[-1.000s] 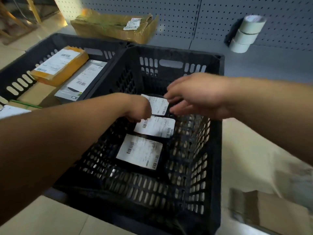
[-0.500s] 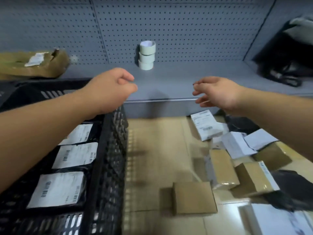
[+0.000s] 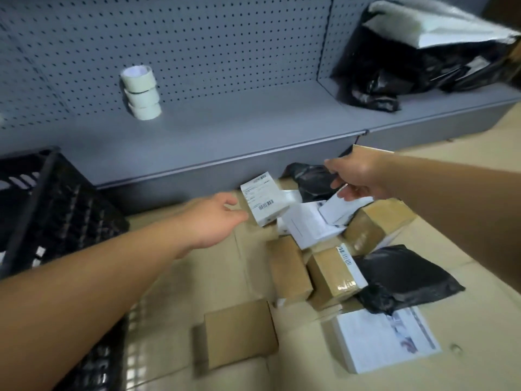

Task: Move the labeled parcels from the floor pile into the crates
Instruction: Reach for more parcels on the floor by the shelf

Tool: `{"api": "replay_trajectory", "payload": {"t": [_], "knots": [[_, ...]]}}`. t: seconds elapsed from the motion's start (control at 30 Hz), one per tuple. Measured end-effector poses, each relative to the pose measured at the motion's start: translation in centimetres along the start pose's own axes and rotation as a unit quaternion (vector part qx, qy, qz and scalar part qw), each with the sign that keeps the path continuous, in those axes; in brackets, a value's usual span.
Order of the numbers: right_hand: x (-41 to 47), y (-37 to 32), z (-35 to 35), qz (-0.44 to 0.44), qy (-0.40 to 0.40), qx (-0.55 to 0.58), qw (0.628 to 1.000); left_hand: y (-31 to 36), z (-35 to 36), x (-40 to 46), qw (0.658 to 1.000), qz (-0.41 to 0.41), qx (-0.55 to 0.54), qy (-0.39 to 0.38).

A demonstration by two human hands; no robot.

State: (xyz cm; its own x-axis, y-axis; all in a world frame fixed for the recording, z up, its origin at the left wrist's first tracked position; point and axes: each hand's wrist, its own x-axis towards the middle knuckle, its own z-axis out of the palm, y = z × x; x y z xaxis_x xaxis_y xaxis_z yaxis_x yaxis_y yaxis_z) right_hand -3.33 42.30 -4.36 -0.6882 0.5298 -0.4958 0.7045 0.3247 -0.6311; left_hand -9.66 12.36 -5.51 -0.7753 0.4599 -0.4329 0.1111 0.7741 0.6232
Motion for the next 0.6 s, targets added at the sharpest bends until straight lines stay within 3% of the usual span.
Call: {"api": "replay_trajectory", "payload": {"t": [0.2,0.37,0.5,0.6], "knots": [[1.4,3.9,-1.3,0.031,-0.037,-0.017,0.999,1.7,5.9,3.4,0.997,-0.051,-0.043,-0.043],[1.7,5.7,-0.2,0.048,-0.124,-0.024,0.991,1.7,9.7,5.1,0.990,-0.098,-0.082,-0.062],[1.2,6.3,2.6,0.036,-0.189,-0.091,0.977,0.8,12.0,5.9,0.985,-0.136,-0.083,-0.071],[0.8,6.1,4.6,-0.028,-0.195,-0.198,0.960,0.5,13.2,6.1,0.980,-0.152,-0.097,-0.088]]}}
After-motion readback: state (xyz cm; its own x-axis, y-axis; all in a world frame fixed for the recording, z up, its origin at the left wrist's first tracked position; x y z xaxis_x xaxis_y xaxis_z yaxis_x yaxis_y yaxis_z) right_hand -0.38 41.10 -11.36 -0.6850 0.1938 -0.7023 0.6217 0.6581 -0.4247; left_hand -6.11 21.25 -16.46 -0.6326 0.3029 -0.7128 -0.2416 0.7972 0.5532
